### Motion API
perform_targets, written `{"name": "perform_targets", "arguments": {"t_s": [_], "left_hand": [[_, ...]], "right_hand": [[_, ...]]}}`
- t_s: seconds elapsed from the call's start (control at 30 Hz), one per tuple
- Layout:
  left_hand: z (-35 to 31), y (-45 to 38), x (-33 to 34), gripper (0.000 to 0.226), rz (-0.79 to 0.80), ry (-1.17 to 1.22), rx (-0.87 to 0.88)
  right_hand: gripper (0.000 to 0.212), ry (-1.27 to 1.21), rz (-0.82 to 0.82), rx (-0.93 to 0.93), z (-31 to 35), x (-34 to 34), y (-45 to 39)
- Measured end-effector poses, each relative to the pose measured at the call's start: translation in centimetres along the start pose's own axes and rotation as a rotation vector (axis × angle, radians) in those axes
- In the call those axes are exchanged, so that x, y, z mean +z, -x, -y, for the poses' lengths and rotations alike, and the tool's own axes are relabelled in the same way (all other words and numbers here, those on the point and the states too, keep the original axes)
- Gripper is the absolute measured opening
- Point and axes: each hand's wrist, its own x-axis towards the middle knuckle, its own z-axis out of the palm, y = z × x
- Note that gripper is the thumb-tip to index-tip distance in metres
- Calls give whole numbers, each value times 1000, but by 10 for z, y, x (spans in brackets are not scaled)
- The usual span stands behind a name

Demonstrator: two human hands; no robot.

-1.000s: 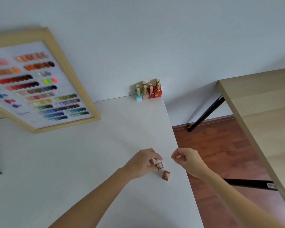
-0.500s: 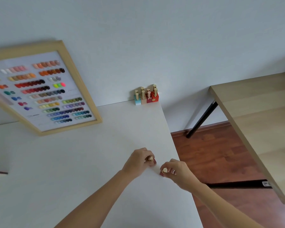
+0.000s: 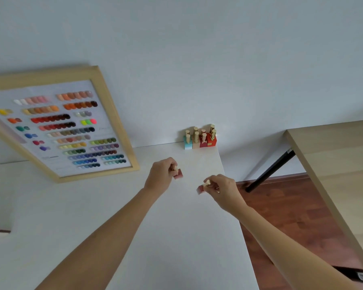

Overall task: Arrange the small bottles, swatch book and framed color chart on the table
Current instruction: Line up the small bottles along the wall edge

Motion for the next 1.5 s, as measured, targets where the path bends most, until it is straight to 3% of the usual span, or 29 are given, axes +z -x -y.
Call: {"name": "perform_targets", "arguments": {"t_s": [0.47, 0.73, 0.87, 0.97, 1.13, 1.27, 1.4, 1.5], "left_hand": [[21, -122, 14, 7, -26, -26, 0], [30, -131, 18, 26, -73, 62, 54], [41, -116, 31, 45, -79, 54, -48], [45, -107, 45, 39, -55, 64, -138], [42, -112, 58, 34, -126, 177, -231], [42, -117, 62, 27, -151, 184, -227], [41, -123, 65, 22, -166, 188, -240], [38, -128, 67, 18, -173, 167, -259]], "right_hand": [[5, -59, -97, -60, 27, 26, -138], [11, -71, -161, -83, 26, 49, -164], [12, -101, -172, -85, 28, 58, -169], [6, -141, -184, -63, 25, 62, -167], [10, -173, -418, 4, 1, 53, -141], [23, -179, -612, 195, -29, 36, -138], [50, -145, -409, 393, -50, 26, -161], [40, -85, -312, 373, -59, 24, -178]]}}
